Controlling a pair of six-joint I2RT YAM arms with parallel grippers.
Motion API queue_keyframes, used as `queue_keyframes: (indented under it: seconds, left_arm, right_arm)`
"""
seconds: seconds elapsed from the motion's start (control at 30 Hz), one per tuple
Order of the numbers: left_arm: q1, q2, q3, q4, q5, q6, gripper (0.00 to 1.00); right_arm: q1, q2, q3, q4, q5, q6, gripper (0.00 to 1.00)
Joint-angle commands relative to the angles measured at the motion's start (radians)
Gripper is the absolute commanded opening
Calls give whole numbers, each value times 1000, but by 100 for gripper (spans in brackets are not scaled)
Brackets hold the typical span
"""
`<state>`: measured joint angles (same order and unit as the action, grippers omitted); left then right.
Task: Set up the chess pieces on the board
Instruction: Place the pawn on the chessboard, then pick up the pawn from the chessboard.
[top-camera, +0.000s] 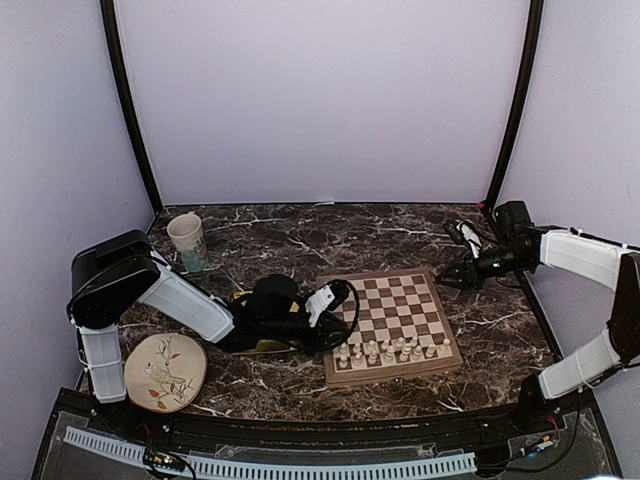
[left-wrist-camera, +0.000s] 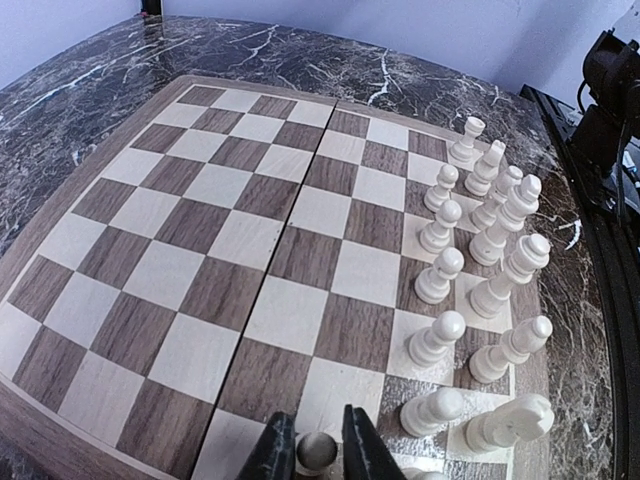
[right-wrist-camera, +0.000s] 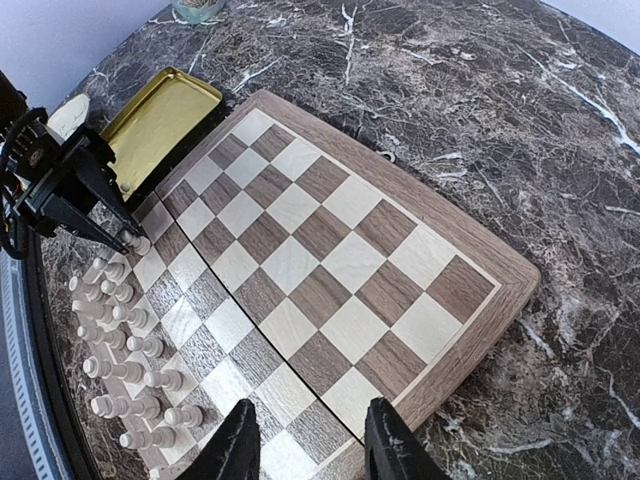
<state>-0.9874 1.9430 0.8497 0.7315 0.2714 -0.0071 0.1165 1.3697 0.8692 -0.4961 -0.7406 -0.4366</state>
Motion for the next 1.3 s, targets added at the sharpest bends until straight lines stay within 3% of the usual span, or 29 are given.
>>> queue_keyframes:
  seconds: [0.0,0.2,0.43,0.73,1.03,1.27]
  left_arm:
    - [-2,-4,12,-24,20,-1,21]
    - [-2,-58,8,-69,-5,-1,29]
    - [0,-202,45,-237,-70,43,36]
    - [9,-365,188,-694,-249,63,44]
    - [77,-552,67,-833,-445,-113,52]
    - [127,-584,0,-870,-503,-247,54]
  right_arm:
    - [-5,-2,0,10,-8,-11,36]
    - [-5,-3,24,-20,-14,-21,37]
    - [34,21,99,-96,16,-80,37]
    - [234,113,258,-207,154,-128,38]
    - [452,311,444,-308,248,-84,37]
    - [601,448,547,-360,290,-82,34]
